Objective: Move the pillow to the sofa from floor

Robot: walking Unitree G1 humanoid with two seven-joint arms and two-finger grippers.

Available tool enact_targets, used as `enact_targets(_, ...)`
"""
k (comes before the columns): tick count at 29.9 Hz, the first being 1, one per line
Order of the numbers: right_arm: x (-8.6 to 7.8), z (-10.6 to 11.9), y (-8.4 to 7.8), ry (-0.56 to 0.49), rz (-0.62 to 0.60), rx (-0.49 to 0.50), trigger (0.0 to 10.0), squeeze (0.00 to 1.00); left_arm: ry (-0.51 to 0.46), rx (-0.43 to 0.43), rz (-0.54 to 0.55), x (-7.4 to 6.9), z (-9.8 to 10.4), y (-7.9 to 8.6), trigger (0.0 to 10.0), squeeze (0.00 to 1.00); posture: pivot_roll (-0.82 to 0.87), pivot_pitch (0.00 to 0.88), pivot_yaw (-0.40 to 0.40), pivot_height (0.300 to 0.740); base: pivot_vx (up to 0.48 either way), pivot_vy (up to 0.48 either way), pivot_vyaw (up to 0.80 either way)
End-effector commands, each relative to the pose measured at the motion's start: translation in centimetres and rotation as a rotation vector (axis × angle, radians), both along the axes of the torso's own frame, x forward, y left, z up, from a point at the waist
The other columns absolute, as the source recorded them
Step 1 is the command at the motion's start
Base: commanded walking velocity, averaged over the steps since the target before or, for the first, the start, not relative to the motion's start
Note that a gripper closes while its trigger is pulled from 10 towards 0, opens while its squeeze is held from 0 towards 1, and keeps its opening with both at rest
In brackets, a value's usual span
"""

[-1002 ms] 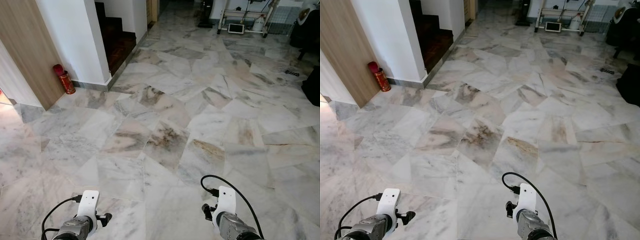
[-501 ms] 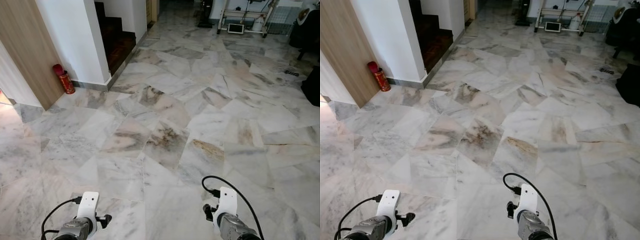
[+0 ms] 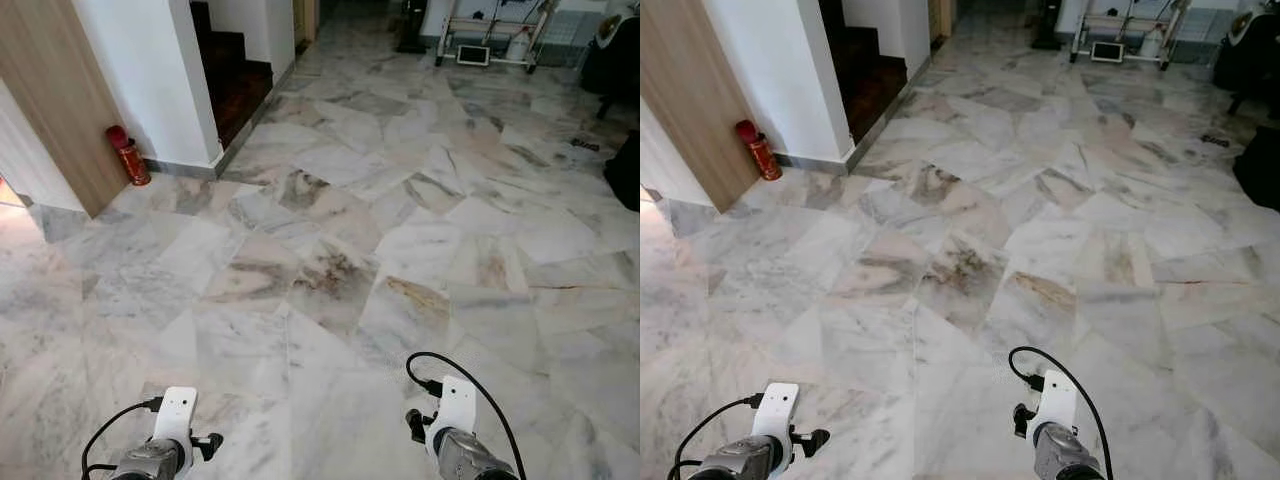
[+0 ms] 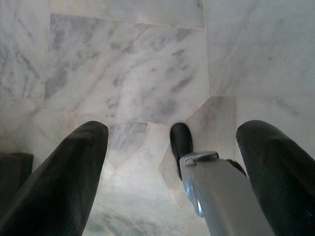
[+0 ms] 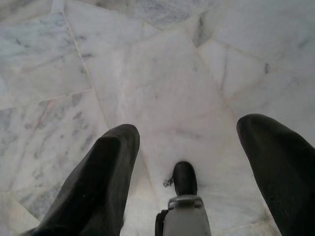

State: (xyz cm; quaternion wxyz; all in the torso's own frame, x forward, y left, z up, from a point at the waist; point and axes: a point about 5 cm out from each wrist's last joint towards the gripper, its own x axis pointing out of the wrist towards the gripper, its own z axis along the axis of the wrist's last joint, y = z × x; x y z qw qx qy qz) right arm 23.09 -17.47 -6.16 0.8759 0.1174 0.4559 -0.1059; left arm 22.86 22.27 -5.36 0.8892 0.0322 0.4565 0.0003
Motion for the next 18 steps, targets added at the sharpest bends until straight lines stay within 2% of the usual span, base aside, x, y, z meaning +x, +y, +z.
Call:
enact_targets(1, -0.01, -0.02, 0.15, 0.000, -0.011, 0.005, 10.0, 0.00, 0.022, 0.008, 0.007, -0.44, -0.18, 0.45, 10.0, 0.00, 0.00, 0.000, 0.010, 0.740, -0.326, 0.000, 0.00)
enact_targets(7, 0.13, 0.06, 0.24, -0.005, -0.002, 0.008, 10.0, 0.00, 0.014, 0.011, 0.004, -0.26, -0.06, 0.47, 10.0, 0.00, 0.02, 0.000, -0.007, 0.740, -0.326, 0.000, 0.00)
enact_targets(12, 0.33, 0.19, 0.27, -0.005, 0.079, -0.009, 10.0, 0.00, 0.005, 0.012, 0.010, -0.13, 0.03, 0.50, 10.0, 0.00, 0.04, 0.006, -0.030, 0.740, -0.326, 0.000, 0.00)
enact_targets(18, 0.31, 0.18, 0.19, -0.012, 0.032, 0.007, 10.0, 0.00, 0.029, 0.026, -0.011, -0.20, -0.03, 0.48, 10.0, 0.00, 0.01, 0.023, 0.006, 0.740, -0.329, 0.000, 0.00)
